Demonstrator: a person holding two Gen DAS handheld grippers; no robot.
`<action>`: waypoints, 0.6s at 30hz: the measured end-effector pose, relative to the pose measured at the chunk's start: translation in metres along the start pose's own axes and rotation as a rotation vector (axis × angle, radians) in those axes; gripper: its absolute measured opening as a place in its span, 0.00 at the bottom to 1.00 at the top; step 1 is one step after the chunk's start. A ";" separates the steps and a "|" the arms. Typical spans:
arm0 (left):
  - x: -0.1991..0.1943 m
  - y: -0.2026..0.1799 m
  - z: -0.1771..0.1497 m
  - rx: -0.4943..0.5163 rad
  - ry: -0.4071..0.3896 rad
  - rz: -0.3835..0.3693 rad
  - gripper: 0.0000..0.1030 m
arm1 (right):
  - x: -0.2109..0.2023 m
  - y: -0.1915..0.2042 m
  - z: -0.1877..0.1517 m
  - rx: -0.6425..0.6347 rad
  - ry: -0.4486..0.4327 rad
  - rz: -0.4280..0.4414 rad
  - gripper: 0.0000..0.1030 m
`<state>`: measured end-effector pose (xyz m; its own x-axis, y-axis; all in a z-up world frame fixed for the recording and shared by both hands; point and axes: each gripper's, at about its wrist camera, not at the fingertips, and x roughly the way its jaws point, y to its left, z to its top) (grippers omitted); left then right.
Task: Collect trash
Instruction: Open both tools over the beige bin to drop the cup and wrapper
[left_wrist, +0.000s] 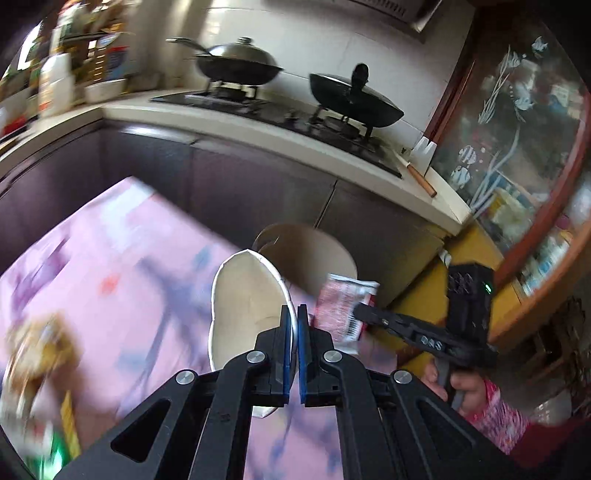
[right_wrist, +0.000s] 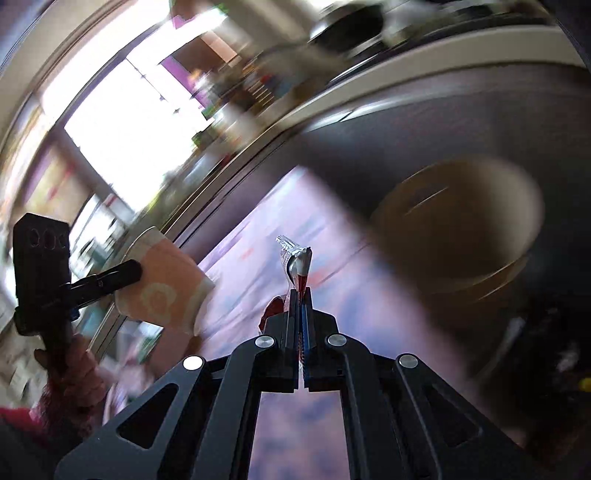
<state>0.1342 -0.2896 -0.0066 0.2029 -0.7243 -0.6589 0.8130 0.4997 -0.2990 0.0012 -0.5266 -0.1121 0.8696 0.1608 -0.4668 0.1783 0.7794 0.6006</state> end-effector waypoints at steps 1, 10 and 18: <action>0.019 -0.005 0.015 0.002 0.003 -0.011 0.03 | -0.002 -0.016 0.011 0.014 -0.026 -0.039 0.01; 0.169 -0.023 0.074 0.021 0.075 0.024 0.04 | 0.033 -0.087 0.053 -0.011 0.010 -0.236 0.03; 0.202 -0.002 0.056 -0.067 0.091 0.084 0.58 | 0.056 -0.088 0.055 -0.046 0.032 -0.273 0.31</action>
<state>0.2045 -0.4636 -0.1002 0.2158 -0.6345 -0.7422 0.7564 0.5893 -0.2838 0.0596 -0.6191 -0.1558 0.7773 -0.0408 -0.6278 0.3825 0.8230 0.4200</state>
